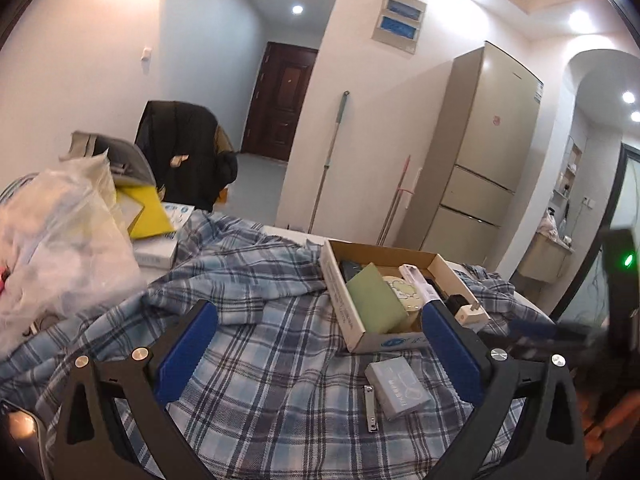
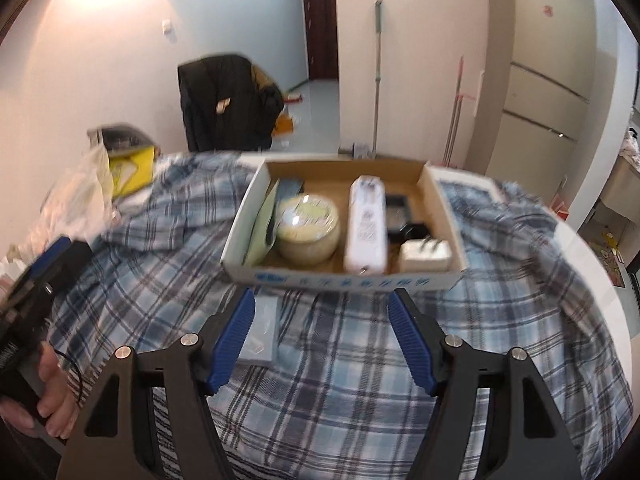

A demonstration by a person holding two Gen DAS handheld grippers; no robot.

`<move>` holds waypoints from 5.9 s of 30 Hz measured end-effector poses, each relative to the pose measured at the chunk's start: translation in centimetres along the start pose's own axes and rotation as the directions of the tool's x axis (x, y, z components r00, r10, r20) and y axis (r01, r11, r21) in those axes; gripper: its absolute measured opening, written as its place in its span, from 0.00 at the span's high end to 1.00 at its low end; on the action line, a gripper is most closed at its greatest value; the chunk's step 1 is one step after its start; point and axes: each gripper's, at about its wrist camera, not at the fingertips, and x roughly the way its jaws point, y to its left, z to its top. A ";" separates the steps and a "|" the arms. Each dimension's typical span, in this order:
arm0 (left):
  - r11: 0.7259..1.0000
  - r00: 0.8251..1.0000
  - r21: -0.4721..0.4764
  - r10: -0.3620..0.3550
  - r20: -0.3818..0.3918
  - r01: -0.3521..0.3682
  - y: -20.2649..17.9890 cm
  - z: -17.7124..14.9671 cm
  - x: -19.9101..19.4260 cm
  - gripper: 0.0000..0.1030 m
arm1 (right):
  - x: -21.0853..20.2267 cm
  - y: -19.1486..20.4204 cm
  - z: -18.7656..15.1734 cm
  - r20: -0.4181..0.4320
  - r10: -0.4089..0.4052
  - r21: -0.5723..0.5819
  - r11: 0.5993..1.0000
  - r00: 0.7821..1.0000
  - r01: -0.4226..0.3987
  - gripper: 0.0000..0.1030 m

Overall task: Organize rigid objects
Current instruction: 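Grasp the grey printed card box with the right gripper, then grasp the metal nail clipper with the left gripper while the right gripper holds the card box, then lift and carry the card box and nail clipper over the cardboard box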

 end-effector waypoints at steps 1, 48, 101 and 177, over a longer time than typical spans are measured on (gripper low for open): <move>1.000 1.000 -0.005 0.002 -0.002 -0.002 0.2 0.0 0.1 0.00 | 1.1 0.3 -0.1 -0.044 0.037 0.012 0.999 0.998 -0.037 0.34; 0.998 0.917 -0.046 -0.060 -0.395 0.046 -1.6 -0.8 4.7 0.79 | 2.4 -11.6 -4.7 -0.215 -0.112 0.097 0.986 0.970 0.135 0.55; 0.974 0.701 0.226 0.172 -0.692 -0.016 -8.1 -3.7 14.0 0.87 | 1.4 -12.9 -5.6 -0.158 0.018 0.101 0.995 0.987 -0.002 0.55; 0.994 0.987 0.105 -0.006 -0.161 0.023 -15.8 16.5 9.1 0.90 | -6.4 -10.4 14.5 0.243 0.004 0.124 0.992 0.970 -0.036 0.56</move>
